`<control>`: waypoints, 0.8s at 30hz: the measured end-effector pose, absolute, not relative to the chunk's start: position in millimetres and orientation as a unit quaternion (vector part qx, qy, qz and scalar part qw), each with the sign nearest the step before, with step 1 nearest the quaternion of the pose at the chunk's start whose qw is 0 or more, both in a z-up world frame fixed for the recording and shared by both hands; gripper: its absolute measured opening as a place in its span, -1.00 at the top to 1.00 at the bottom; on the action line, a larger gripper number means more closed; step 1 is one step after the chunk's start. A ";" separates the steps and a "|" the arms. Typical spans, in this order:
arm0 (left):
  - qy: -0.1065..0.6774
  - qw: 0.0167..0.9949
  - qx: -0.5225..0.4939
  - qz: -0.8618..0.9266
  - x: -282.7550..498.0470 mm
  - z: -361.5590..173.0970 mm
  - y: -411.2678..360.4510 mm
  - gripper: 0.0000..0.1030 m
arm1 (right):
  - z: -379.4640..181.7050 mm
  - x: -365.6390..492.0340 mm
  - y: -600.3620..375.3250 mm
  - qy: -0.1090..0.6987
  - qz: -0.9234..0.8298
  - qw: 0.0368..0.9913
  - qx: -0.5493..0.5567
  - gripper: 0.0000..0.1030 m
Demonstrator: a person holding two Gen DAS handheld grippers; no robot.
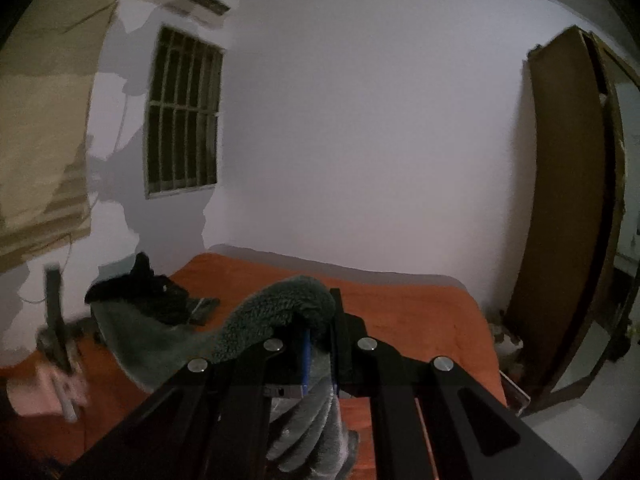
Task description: Fold clothes
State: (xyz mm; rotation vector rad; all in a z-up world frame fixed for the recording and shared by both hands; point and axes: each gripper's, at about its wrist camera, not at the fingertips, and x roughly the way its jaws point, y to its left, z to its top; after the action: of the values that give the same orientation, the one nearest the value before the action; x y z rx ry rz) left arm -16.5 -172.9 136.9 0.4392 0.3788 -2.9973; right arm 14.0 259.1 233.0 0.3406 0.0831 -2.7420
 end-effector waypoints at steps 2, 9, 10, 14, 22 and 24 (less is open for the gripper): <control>0.087 0.071 0.108 -0.988 -14.9 191.1 -161.0 0.85 | 250.0 16.5 261.6 0.019 -0.977 0.187 0.102 0.88; 0.040 0.100 0.012 -0.994 18.1 368.9 -125.6 0.85 | 341.0 62.3 256.0 0.023 -0.982 0.187 -0.025 0.88; 0.042 0.105 -0.001 -0.994 26.2 391.4 -123.7 0.85 | 355.4 68.9 256.0 0.027 -0.982 0.184 -0.043 0.88; 0.034 0.141 -0.028 -0.989 48.1 475.1 -121.9 0.85 | 411.8 90.0 255.9 0.039 -0.981 0.167 -0.089 0.88; -0.016 0.187 -0.015 -0.982 66.7 553.4 -83.0 0.85 | 480.8 95.3 265.8 0.036 -0.987 0.136 -0.078 0.88; -0.012 0.183 -0.010 -0.983 71.7 557.7 -77.1 0.85 | 487.2 100.3 266.0 0.041 -0.988 0.134 -0.072 0.88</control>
State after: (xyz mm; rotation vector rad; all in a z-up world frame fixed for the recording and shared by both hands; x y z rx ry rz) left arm 71.7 -77.1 557.7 -0.0268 -0.0338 -2.7723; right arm 100.3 266.0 487.2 -0.2096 0.1184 -2.8634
